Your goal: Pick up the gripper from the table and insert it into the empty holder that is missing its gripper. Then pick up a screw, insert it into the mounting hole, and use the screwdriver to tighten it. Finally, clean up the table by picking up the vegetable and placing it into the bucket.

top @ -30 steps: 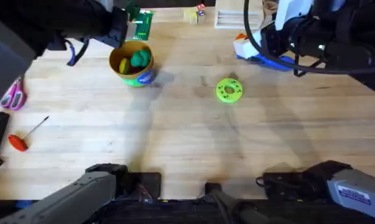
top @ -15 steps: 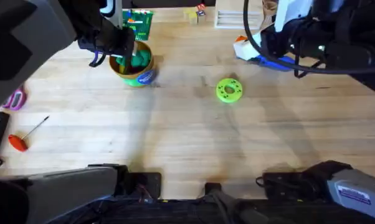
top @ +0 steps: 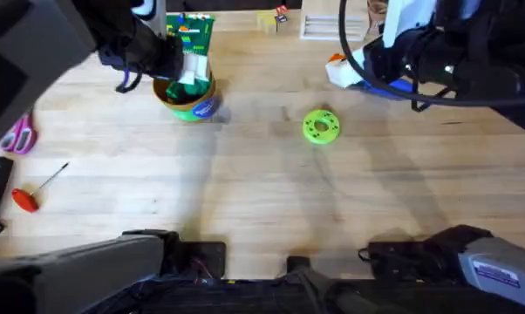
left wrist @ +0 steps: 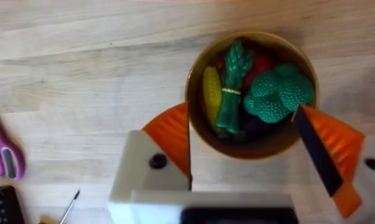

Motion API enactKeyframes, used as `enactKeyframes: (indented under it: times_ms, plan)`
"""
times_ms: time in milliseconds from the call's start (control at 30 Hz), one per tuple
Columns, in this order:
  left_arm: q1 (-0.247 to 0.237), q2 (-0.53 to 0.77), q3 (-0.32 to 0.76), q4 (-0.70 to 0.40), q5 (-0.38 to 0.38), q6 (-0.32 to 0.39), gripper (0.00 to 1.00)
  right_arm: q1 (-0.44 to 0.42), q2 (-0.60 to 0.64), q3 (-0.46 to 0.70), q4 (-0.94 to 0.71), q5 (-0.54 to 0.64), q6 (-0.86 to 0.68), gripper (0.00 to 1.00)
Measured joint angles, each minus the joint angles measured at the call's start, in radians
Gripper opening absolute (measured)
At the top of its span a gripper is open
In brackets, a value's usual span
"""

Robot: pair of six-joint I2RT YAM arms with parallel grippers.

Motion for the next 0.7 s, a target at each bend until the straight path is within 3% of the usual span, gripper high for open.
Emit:
enactKeyframes:
  times_ms: [233, 400, 700]
  plan:
    - [-0.013, -0.132, 0.108, -0.167, 0.022, 0.016, 0.993, 0.068, -0.135, 0.000, -0.113, 0.000, 0.012, 0.994]
    - [-0.080, -0.220, 0.114, -0.276, 0.028, 0.047, 0.993, 0.105, -0.270, 0.000, -0.208, 0.000, 0.042, 0.994]
    - [-0.170, -0.277, 0.114, -0.327, 0.032, 0.061, 0.993, 0.115, -0.429, 0.000, -0.327, 0.000, 0.057, 0.994]
